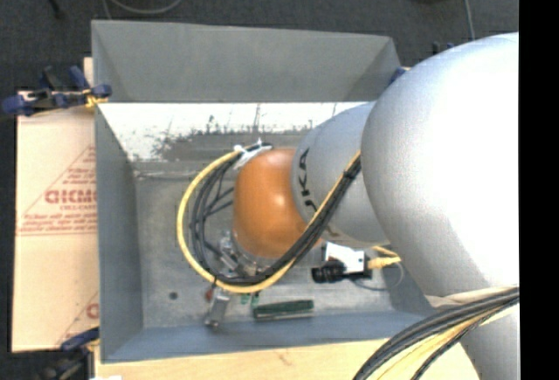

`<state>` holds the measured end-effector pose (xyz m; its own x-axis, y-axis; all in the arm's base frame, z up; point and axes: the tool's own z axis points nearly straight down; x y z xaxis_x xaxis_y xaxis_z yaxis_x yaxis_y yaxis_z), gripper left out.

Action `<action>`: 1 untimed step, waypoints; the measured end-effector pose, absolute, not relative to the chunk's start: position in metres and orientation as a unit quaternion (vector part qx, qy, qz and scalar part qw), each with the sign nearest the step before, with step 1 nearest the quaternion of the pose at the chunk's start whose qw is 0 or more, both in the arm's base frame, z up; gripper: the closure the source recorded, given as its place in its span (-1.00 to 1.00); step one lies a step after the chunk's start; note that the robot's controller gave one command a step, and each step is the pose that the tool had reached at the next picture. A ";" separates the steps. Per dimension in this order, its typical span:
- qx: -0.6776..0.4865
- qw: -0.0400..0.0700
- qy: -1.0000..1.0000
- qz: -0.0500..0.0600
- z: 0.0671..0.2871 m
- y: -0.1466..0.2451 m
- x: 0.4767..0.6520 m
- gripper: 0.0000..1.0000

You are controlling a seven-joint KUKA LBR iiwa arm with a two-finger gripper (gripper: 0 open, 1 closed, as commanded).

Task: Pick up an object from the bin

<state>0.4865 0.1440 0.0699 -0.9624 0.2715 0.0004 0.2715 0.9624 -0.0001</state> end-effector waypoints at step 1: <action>-0.139 -0.001 -0.990 -0.001 0.070 0.145 0.487 1.00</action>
Offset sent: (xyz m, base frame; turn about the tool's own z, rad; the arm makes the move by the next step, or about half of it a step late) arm 0.0000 0.0000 0.0000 0.0000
